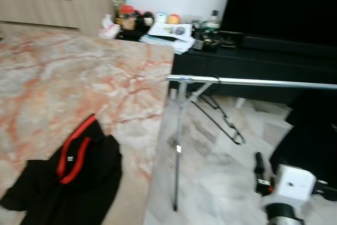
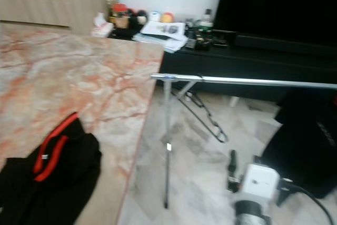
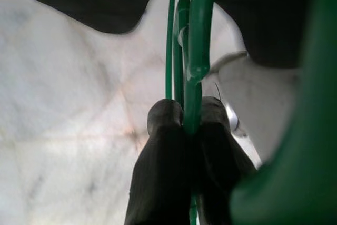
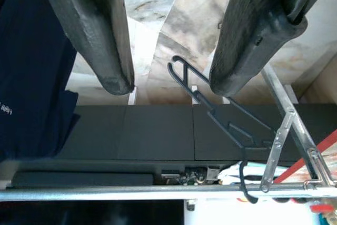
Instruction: Hang hanger
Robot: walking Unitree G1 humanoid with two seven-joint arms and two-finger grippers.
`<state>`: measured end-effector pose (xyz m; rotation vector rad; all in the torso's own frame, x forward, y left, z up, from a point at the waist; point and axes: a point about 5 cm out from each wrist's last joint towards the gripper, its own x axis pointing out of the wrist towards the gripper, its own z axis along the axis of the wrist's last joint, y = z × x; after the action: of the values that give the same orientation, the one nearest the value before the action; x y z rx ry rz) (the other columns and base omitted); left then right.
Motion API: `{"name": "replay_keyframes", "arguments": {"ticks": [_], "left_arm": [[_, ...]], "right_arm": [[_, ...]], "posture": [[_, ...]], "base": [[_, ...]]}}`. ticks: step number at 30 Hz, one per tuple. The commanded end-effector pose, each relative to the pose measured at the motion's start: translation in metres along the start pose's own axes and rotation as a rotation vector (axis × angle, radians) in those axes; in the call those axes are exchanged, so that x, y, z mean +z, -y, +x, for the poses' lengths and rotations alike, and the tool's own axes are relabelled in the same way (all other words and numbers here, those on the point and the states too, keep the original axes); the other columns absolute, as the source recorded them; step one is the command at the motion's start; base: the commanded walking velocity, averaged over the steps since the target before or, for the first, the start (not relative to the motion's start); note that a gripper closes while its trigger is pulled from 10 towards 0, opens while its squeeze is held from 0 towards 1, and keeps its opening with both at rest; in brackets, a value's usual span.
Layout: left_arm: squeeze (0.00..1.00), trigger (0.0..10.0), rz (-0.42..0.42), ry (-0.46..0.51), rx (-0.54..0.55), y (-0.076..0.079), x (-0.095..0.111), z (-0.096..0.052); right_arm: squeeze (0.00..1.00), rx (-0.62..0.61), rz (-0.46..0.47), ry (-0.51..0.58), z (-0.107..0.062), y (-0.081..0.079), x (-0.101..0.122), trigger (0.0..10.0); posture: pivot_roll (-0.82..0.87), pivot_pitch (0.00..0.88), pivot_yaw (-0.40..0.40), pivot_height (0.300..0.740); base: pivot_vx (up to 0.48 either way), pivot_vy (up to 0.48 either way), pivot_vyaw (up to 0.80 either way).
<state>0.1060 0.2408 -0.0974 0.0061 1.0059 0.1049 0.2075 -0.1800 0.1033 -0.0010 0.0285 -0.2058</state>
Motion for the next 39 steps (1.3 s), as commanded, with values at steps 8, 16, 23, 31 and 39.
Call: {"name": "replay_keyframes", "arguments": {"ticks": [8, 16, 23, 31, 39], "left_arm": [[0.00, 10.0, -0.002, -0.030, -0.011, 0.001, -0.007, -0.001], [0.00, 10.0, 0.004, -0.044, -0.015, 0.005, -0.011, -0.002], [0.00, 10.0, 0.014, -0.051, -0.023, 0.009, -0.014, -0.002], [0.00, 10.0, 0.027, -0.052, -0.026, 0.005, -0.013, -0.003], [0.00, 10.0, 0.030, -0.047, -0.019, 0.000, -0.012, -0.003]], "right_arm": [[0.00, -0.014, -0.016, -0.006, -0.001, 0.005, -0.004, 10.0], [0.00, -0.044, -0.008, -0.037, -0.004, 0.013, -0.011, 10.0], [0.00, -0.089, 0.018, -0.056, -0.006, 0.019, -0.016, 10.0], [0.00, -0.136, 0.054, -0.074, -0.005, 0.025, -0.019, 10.0], [0.00, -0.221, 0.118, -0.113, -0.004, 0.038, -0.028, 10.0]], "posture": [[0.04, 0.121, -0.024, 0.740], [0.04, 0.125, -0.024, 0.740], [0.04, 0.128, -0.024, 0.740], [0.04, 0.132, -0.026, 0.740], [0.04, 0.133, -0.025, 0.740]], "base": [[0.000, -0.269, 0.00], [0.000, -0.270, 0.00], [0.000, -0.271, 0.00], [0.000, -0.273, 0.00], [0.000, -0.271, 0.00]]}}
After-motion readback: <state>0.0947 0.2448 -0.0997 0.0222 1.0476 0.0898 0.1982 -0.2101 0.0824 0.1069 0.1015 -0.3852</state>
